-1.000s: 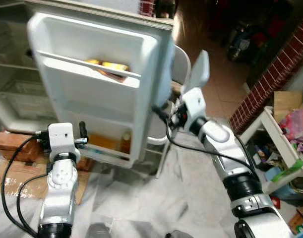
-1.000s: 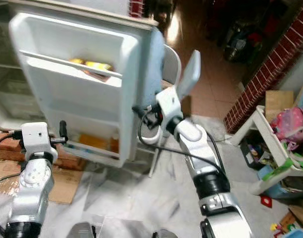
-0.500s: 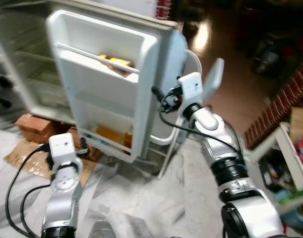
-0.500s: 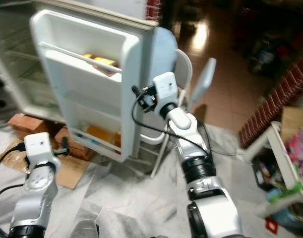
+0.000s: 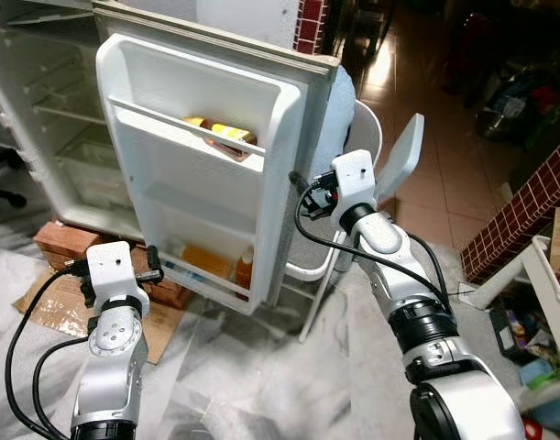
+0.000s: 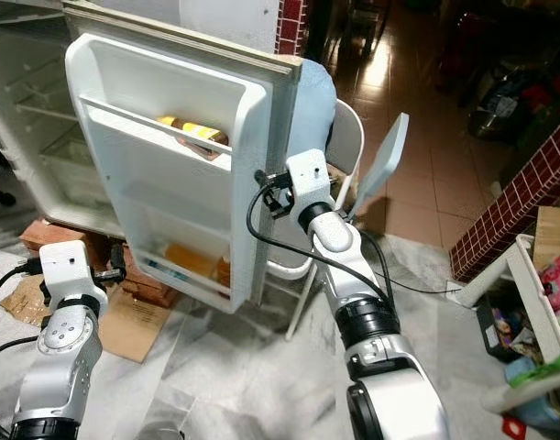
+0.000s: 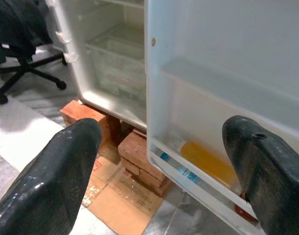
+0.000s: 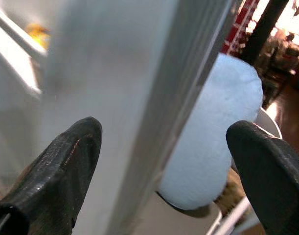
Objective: Restocking fridge
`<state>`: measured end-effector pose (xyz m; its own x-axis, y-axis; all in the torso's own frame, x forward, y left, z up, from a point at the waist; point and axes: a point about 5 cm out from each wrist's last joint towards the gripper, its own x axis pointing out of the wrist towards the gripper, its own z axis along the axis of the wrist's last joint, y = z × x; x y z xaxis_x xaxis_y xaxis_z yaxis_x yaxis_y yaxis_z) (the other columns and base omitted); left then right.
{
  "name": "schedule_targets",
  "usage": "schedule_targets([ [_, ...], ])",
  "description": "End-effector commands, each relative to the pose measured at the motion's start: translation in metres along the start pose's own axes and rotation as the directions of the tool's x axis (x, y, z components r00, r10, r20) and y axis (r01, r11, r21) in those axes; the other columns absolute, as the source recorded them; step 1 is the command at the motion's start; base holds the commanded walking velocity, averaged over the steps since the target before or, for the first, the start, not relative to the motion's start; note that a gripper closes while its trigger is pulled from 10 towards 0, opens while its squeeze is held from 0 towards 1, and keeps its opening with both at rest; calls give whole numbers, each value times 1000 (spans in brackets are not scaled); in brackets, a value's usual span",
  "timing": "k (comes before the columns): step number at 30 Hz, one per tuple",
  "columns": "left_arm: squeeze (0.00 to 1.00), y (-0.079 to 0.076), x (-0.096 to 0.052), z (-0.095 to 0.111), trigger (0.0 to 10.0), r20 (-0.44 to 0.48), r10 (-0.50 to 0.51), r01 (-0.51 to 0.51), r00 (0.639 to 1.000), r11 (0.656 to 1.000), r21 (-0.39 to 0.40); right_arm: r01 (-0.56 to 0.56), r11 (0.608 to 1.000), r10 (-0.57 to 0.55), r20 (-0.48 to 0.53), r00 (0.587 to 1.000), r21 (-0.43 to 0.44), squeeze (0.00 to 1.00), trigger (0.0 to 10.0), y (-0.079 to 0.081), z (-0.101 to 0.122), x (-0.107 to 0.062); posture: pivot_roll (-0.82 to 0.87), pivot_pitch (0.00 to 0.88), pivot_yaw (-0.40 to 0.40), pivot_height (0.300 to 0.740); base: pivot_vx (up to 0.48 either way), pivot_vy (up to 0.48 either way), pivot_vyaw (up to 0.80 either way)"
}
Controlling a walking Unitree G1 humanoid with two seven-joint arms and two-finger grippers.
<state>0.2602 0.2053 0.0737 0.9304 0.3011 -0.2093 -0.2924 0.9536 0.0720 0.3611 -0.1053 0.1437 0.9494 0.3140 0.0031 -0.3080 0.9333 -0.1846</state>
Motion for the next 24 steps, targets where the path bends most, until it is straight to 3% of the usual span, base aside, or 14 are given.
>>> schedule_targets([
  [1,0,-4,0,4,10000,9,-15,15,1000,1000,-8,20,1000,-20,4,1000,-24,0,10000,-4,3,3,111,0,-102,716,409,0,0],
  [4,0,-4,0,2,10000,-3,-1,1,1000,1000,-17,22,1000,-22,3,1000,-15,0,10000,-5,4,4,110,0,-103,716,379,0,0],
  [17,0,-6,1,-5,10000,-80,32,-35,996,999,-42,17,999,-17,-2,1000,-44,0,10000,-6,1,4,106,0,-103,716,0,0,0],
  [20,0,-16,-3,-18,10000,-240,-26,4,970,996,-92,-29,999,29,18,999,-41,0,10000,0,5,7,109,0,-105,716,0,0,800],
  [23,0,-24,-8,-22,10000,-289,-92,65,953,993,-103,-51,998,52,36,998,-29,0,10000,5,9,9,110,0,-106,716,0,0,800],
  [24,0,-33,-13,-26,10000,-330,-158,133,931,986,-96,-68,997,70,54,996,-26,0,10000,9,14,11,111,0,-106,716,0,0,800],
])
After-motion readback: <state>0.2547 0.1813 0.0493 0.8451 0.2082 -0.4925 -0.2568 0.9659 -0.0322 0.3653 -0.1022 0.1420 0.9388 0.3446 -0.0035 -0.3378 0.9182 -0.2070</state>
